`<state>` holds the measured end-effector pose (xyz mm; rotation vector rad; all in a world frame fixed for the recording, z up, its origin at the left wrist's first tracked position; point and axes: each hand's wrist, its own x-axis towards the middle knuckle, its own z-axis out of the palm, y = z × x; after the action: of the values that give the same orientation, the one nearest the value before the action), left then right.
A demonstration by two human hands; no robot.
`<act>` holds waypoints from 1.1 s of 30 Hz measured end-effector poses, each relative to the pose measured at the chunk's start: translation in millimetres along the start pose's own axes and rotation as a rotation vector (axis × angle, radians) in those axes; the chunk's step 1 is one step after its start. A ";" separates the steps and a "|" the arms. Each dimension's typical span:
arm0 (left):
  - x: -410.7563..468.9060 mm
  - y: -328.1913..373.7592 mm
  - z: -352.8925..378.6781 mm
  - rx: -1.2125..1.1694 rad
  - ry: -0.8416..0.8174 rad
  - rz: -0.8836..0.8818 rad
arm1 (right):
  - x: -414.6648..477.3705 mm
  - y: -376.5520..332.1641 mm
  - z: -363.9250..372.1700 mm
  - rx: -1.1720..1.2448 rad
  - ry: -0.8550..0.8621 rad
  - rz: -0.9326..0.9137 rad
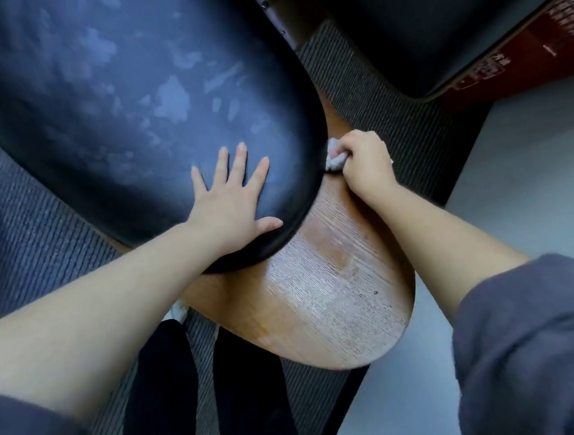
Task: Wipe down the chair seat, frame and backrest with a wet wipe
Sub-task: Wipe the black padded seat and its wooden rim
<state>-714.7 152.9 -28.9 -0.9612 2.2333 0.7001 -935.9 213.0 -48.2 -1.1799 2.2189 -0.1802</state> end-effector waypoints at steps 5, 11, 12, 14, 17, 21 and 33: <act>-12.0 2.2 -5.4 0.004 -0.039 -0.010 | -106.8 16.9 -25.7 0.026 -0.251 -0.321; -26.8 -0.5 3.6 0.038 -0.029 0.004 | -75.9 11.4 -24.2 0.004 -0.237 -0.289; -27.2 -1.1 5.1 0.038 -0.022 0.008 | -61.5 7.1 -17.9 0.037 -0.190 -0.273; -27.0 -2.7 7.1 0.037 -0.014 0.013 | -43.9 4.0 -9.0 0.102 -0.116 -0.196; -27.1 -4.3 5.3 0.014 -0.023 0.016 | -62.2 4.1 -12.2 0.120 -0.088 -0.219; -27.7 -2.1 2.5 0.008 -0.033 0.008 | -134.1 15.0 -35.6 0.126 -0.255 -0.346; -29.0 -5.1 7.0 -0.019 -0.008 0.007 | -120.9 -30.1 21.1 0.101 -0.234 -0.147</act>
<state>-692.4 167.5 -14.6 -0.9592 2.2280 0.7280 -852.4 293.9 1.2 -1.2417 1.9009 -0.2008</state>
